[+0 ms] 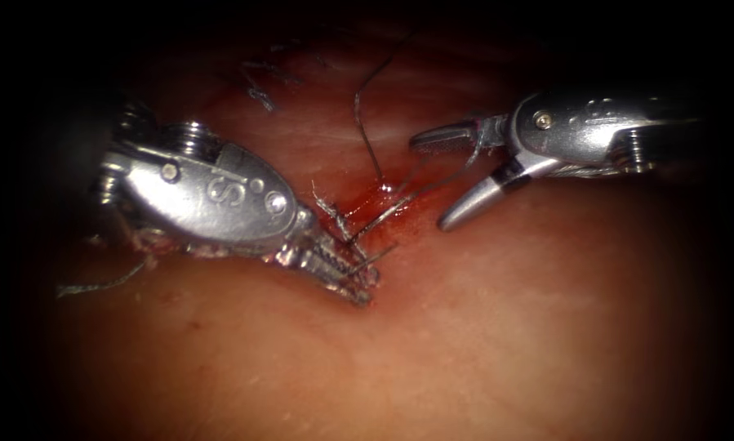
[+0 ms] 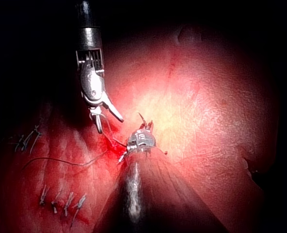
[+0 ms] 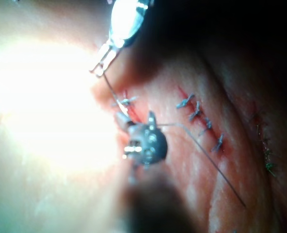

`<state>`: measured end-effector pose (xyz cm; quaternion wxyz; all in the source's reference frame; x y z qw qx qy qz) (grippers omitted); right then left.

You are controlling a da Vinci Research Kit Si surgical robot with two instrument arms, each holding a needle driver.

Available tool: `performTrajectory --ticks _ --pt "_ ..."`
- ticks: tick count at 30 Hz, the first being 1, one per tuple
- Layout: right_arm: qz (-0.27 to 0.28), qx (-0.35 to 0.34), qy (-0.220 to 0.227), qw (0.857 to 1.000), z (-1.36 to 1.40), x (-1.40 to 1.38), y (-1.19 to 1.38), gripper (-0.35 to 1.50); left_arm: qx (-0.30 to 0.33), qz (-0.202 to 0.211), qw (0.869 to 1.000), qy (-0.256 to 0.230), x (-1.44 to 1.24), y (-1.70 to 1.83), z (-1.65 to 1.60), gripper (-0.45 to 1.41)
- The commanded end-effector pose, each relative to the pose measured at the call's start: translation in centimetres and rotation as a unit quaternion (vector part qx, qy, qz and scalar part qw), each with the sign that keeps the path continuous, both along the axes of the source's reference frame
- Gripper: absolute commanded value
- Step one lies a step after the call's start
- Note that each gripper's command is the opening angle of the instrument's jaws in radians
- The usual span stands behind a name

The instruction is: Wound Closure

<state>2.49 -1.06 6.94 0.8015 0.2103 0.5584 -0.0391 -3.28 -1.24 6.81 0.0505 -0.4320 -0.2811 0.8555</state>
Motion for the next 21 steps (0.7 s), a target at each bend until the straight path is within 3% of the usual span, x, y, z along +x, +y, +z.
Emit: performTrajectory --ticks 1,3,7,17,21 --pt "0.031 0.045 -0.026 0.998 0.04 -0.07 -0.10 1.30 -0.001 -0.001 1.000 0.001 -0.03 -0.04 0.03 -0.45" --pt "0.057 0.083 -0.039 0.994 0.04 -0.12 -0.15 1.33 -0.006 -0.002 1.000 -0.002 -0.03 -0.04 0.00 -0.45" --pt "0.083 0.143 -0.020 0.986 0.01 -0.12 -0.21 1.36 -0.011 -0.007 1.000 -0.015 -0.08 -0.06 -0.08 -0.45" --pt "0.109 0.172 -0.015 0.979 0.09 0.04 -0.18 1.33 -0.020 -0.009 0.999 -0.035 -0.07 -0.06 -0.17 -0.45" --pt "0.117 0.187 -0.023 0.975 0.17 0.12 -0.20 1.33 -0.025 -0.012 0.998 -0.050 0.00 0.00 -0.41 -0.45"
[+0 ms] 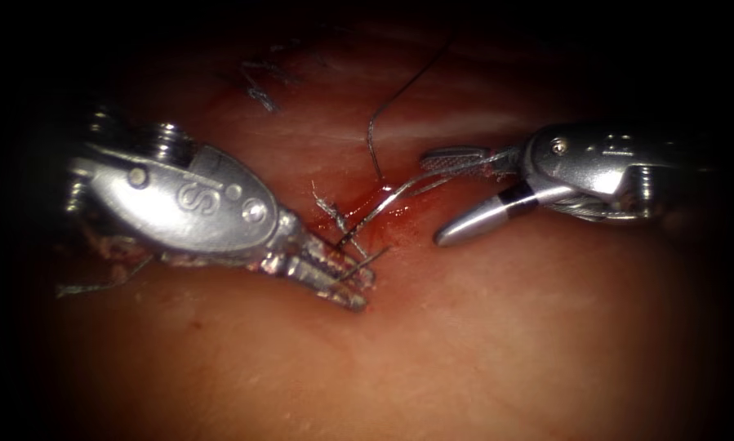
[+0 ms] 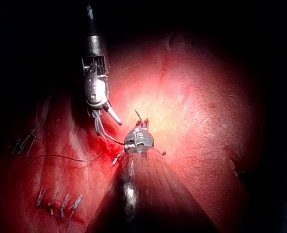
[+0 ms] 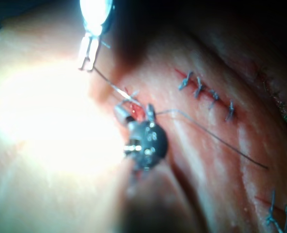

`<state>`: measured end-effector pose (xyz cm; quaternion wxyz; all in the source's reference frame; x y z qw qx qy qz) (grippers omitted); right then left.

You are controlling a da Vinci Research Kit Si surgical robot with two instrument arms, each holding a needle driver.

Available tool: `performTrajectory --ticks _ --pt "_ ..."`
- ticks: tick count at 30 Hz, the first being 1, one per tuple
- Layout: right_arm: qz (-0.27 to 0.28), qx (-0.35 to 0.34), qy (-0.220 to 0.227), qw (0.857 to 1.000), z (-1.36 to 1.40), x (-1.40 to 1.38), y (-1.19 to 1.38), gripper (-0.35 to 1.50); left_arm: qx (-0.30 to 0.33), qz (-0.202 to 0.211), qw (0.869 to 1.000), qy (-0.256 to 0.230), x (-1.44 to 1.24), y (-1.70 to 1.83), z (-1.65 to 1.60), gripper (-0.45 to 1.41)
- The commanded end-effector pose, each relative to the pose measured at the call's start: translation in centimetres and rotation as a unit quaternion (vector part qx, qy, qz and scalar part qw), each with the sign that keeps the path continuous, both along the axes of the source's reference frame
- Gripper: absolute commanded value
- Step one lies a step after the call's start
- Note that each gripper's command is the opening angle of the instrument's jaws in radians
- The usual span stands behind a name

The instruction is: Wound Closure

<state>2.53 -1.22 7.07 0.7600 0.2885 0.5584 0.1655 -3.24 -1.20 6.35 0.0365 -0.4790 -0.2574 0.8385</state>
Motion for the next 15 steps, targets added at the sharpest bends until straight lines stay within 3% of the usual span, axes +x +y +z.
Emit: performTrajectory --ticks 1,6,8,11,15 --pt "0.001 0.006 -0.002 1.000 0.05 0.09 -0.04 1.33 -0.002 -0.002 1.000 -0.003 -0.04 -0.03 0.00 -0.45" --pt "0.015 0.035 -0.014 0.999 0.06 0.09 -0.04 1.31 -0.008 -0.006 1.000 -0.008 -0.03 -0.02 -0.15 -0.45" --pt "0.031 0.076 -0.023 0.996 0.06 0.10 -0.06 1.25 -0.016 -0.008 1.000 -0.013 -0.06 -0.05 -0.14 -0.45" --pt "0.076 0.155 -0.018 0.985 0.08 0.10 -0.13 1.20 -0.037 -0.008 0.999 -0.023 -0.10 -0.08 -0.06 -0.45" --pt "0.097 0.190 -0.004 0.977 0.09 0.09 -0.15 1.16 -0.047 -0.015 0.999 -0.023 -0.10 -0.08 0.00 -0.45"
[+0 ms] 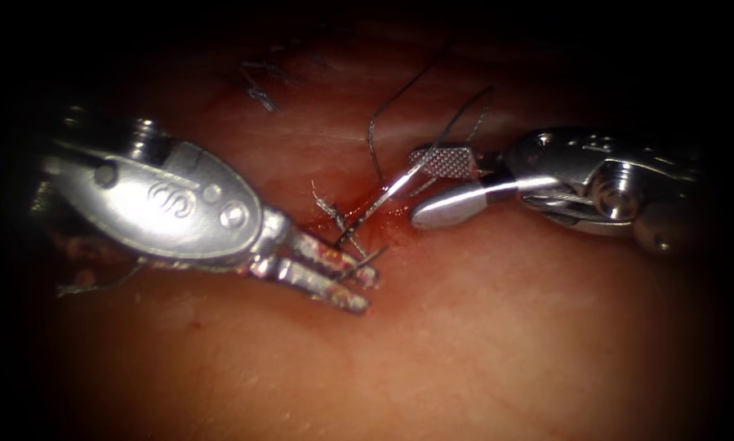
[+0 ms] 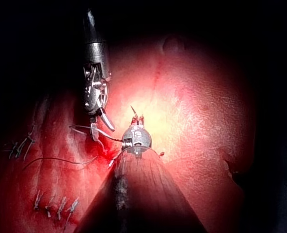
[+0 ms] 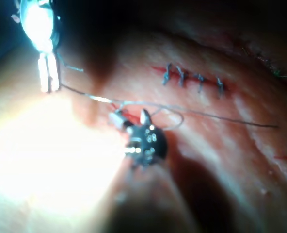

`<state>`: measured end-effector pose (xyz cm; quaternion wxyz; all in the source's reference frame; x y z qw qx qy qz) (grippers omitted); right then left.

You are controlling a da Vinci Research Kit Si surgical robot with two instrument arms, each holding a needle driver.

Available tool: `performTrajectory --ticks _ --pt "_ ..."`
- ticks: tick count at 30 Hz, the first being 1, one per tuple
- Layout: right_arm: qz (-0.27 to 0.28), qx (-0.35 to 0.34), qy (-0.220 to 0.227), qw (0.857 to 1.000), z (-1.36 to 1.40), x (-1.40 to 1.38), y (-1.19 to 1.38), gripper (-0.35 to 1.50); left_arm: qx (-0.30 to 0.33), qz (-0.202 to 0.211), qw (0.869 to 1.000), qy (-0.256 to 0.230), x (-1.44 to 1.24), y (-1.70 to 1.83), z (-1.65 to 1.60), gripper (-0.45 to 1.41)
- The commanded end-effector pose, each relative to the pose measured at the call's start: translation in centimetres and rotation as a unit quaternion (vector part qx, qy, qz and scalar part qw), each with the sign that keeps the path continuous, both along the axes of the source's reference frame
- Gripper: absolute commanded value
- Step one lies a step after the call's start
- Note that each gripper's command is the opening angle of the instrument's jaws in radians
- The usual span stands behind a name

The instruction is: Wound Closure

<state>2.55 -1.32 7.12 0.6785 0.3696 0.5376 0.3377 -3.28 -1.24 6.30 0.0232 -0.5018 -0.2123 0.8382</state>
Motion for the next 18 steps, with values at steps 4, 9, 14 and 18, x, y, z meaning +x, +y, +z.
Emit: performTrajectory --ticks 4,9,14,18 --pt "0.039 0.056 0.015 0.998 0.10 0.06 -0.28 1.15 -0.035 -0.018 0.999 -0.002 -0.03 -0.04 0.14 -0.45" --pt "0.060 0.085 0.034 0.994 0.19 0.09 -0.48 1.15 -0.068 -0.055 0.996 -0.030 -0.06 -0.03 0.17 -0.45" --pt "0.106 0.107 0.044 0.988 0.21 0.08 -0.42 1.15 -0.096 -0.096 0.989 -0.053 -0.11 -0.05 0.22 -0.45" --pt "0.138 0.110 0.031 0.984 0.28 0.03 -0.33 1.15 -0.126 -0.123 0.982 -0.073 -0.11 -0.09 0.23 -0.45"
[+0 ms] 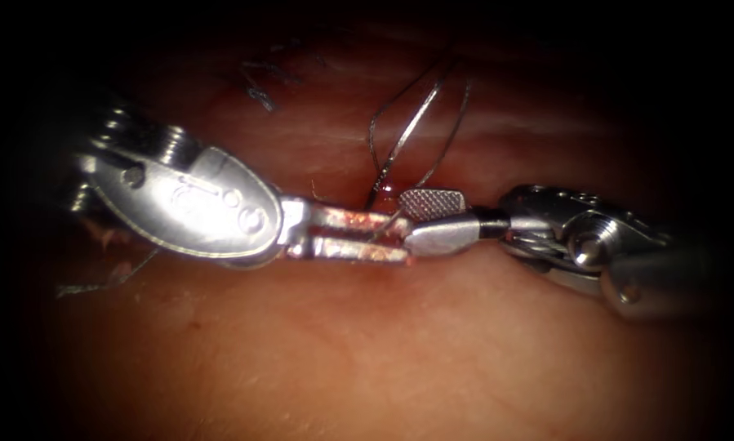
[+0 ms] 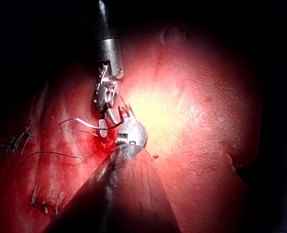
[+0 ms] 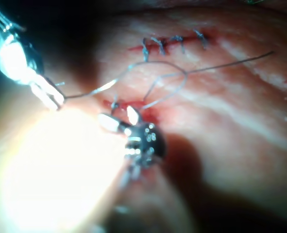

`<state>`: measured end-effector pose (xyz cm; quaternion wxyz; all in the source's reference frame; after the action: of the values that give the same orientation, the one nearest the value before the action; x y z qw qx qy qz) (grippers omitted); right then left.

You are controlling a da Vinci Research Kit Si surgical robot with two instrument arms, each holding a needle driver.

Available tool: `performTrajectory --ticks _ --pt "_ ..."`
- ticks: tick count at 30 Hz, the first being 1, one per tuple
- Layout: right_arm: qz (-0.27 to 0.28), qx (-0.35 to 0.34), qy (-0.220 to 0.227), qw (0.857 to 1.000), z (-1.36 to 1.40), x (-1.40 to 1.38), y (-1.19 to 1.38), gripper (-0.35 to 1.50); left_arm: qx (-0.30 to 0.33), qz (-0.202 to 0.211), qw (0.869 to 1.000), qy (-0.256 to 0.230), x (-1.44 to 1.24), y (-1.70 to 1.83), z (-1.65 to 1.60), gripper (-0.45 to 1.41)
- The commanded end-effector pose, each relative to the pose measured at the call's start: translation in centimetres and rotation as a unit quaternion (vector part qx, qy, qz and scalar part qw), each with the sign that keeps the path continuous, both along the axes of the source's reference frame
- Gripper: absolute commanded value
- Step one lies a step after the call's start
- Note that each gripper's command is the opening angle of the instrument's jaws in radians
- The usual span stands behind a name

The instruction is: Wound Closure

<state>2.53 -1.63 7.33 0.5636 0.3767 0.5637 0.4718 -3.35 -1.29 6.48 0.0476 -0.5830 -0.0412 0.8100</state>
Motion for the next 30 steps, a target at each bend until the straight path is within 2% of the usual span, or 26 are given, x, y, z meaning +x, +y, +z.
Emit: performTrajectory --ticks 1,9,12,18,24,30 --pt "0.007 0.000 -0.005 1.000 0.08 0.02 0.00 1.15 -0.005 -0.001 1.000 -0.002 -0.03 -0.05 0.05 -0.45" --pt "0.045 0.008 -0.032 0.998 0.03 -0.16 0.19 1.10 -0.047 -0.017 0.999 -0.011 0.09 -0.10 0.06 -0.45" --pt "0.032 0.012 -0.020 0.999 -0.04 -0.12 0.23 1.10 -0.068 -0.017 0.997 -0.015 0.09 -0.14 0.15 -0.45" --pt "0.043 0.038 -0.010 0.998 -0.17 -0.05 0.31 1.10 -0.092 -0.015 0.995 -0.017 0.10 -0.18 0.33 -0.45" --pt "0.058 0.058 -0.014 0.997 -0.16 0.11 0.33 1.06 -0.107 -0.017 0.994 -0.018 0.11 -0.18 0.34 -0.45" --pt "0.059 0.061 -0.014 0.996 -0.18 0.22 0.32 1.13 -0.107 -0.018 0.994 -0.020 0.11 -0.18 0.34 -0.45"
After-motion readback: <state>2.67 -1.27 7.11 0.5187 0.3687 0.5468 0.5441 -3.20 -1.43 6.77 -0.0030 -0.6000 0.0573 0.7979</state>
